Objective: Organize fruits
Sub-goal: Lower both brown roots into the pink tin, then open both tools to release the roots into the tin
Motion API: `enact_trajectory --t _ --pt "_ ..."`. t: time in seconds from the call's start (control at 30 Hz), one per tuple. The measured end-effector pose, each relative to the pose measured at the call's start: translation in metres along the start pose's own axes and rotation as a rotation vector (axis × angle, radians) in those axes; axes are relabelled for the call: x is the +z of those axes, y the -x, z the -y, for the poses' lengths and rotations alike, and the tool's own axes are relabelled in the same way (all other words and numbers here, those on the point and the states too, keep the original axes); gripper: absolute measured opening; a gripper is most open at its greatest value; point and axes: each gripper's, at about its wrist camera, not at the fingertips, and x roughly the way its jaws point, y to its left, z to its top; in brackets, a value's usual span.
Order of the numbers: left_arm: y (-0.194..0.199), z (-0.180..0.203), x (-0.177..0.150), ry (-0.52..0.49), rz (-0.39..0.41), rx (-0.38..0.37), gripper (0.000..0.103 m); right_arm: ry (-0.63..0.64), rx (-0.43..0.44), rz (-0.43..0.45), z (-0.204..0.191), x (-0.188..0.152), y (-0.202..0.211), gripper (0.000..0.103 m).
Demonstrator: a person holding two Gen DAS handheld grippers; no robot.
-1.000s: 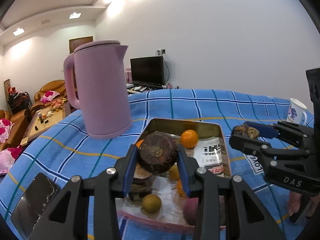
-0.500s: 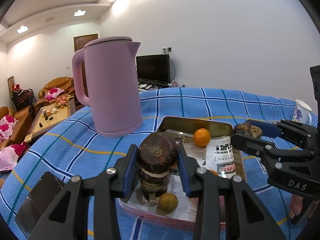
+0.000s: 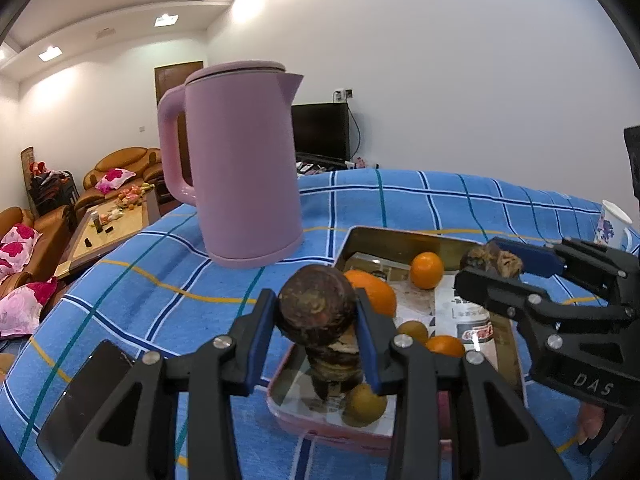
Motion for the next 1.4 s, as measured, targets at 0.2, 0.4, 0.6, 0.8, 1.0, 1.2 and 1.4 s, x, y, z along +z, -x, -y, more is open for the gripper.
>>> enact_trajectory --t 0.2,0.4,0.6,0.8,1.0,1.2,1.4 --pt "-0.005 -0.001 0.000 -0.004 -0.016 -0.011 0.040 -0.010 -0.008 -0.011 0.000 0.000 -0.006 0.045" --pt "-0.005 -0.002 0.000 -0.005 -0.010 -0.002 0.040 -0.031 -0.009 -0.002 0.002 0.002 -0.006 0.045" --pt "-0.009 0.004 0.000 -0.042 -0.027 -0.005 0.040 -0.038 -0.014 -0.026 0.001 0.002 -0.012 0.045" --pt "-0.012 0.011 0.000 -0.071 -0.044 -0.024 0.040 -0.069 -0.030 -0.053 0.008 0.000 -0.017 0.045" --pt "-0.015 0.013 0.001 -0.081 -0.061 -0.048 0.040 -0.069 -0.024 -0.071 0.009 -0.001 -0.020 0.045" --pt "-0.021 0.017 0.000 -0.100 -0.092 -0.079 0.041 -0.073 -0.022 -0.100 0.010 -0.004 -0.022 0.045" --pt "-0.021 0.019 -0.001 -0.106 -0.094 -0.071 0.043 -0.074 0.001 -0.122 0.008 -0.007 -0.024 0.045"
